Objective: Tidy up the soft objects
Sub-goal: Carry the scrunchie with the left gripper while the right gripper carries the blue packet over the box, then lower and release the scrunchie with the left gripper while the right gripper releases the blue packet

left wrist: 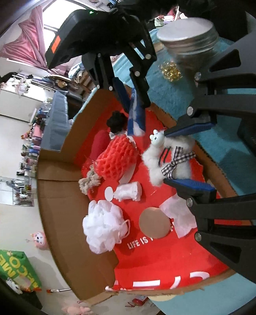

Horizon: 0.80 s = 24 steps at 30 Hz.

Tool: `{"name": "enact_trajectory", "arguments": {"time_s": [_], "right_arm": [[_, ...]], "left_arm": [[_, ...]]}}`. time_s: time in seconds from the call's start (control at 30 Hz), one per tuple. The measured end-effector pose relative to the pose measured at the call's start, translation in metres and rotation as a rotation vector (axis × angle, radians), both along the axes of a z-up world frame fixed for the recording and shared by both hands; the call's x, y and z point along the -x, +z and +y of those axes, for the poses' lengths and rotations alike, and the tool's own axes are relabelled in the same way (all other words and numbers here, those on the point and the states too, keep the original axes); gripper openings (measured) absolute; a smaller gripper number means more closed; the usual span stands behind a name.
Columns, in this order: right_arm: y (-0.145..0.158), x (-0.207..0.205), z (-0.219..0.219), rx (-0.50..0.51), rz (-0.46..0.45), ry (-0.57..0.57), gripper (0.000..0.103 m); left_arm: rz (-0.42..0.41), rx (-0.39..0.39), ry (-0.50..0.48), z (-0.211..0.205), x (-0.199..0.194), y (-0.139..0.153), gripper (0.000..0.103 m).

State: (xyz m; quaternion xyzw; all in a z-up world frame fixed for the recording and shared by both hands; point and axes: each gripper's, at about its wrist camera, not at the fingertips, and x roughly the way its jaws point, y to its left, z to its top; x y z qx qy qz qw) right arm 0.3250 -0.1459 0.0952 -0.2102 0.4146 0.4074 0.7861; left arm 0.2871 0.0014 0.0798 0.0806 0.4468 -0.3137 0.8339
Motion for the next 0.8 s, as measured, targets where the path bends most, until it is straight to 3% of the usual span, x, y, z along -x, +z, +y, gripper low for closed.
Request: {"name": "enact_trajectory", "arguments": {"time_s": [0.37,0.8], "right_arm": [[-0.017,-0.032,0.016,0.126,0.097,0.062,0.023],[-0.028,-0.041,0.025,0.209,0.092,0.039,0.023]], "left_arm": [[0.086,-0.062,0.031,-0.006,-0.026,-0.012,0.043],[0.121,-0.145,0.011,-0.018,-0.046,-0.022,0.043]]}}
